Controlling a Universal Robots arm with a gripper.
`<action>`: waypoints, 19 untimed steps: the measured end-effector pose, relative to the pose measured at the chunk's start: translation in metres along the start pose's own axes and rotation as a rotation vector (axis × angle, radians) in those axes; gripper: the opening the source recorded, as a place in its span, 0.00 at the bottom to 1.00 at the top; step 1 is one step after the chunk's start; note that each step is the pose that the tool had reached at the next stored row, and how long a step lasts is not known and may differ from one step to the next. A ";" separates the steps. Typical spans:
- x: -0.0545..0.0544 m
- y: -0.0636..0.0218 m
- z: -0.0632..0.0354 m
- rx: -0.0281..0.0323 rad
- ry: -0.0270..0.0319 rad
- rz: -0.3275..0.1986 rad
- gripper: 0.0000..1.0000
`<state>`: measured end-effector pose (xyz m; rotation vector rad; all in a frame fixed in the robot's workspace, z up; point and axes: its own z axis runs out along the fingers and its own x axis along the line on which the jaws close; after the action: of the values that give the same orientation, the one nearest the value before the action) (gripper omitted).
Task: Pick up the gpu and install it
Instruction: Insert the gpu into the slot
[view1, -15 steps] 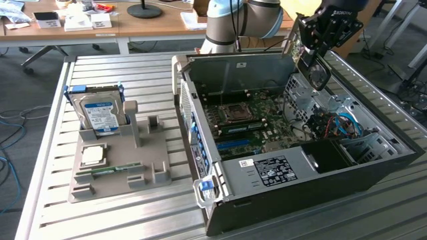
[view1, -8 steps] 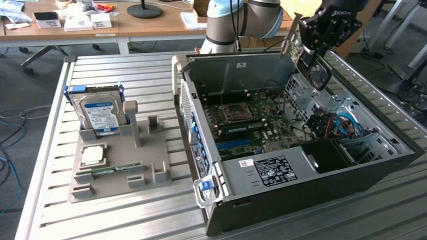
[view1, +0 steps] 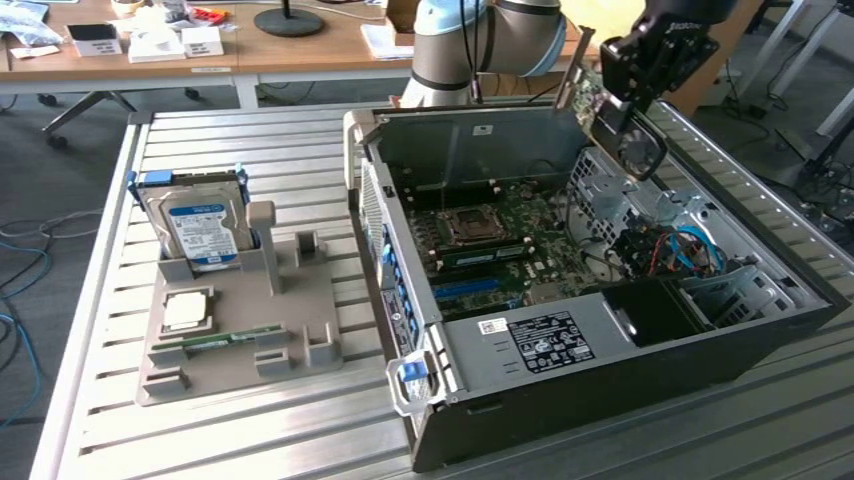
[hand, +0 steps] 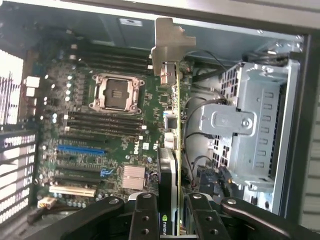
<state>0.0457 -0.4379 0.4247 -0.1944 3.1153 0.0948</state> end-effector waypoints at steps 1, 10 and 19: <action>0.000 0.0000 0.0000 -0.0003 0.0011 -0.017 0.27; 0.000 0.0000 0.0005 -0.0039 0.0108 -0.181 0.27; 0.000 -0.0001 0.0011 -0.0080 0.0216 -0.362 0.27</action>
<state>0.0456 -0.4379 0.4236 -0.7560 3.0399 0.0987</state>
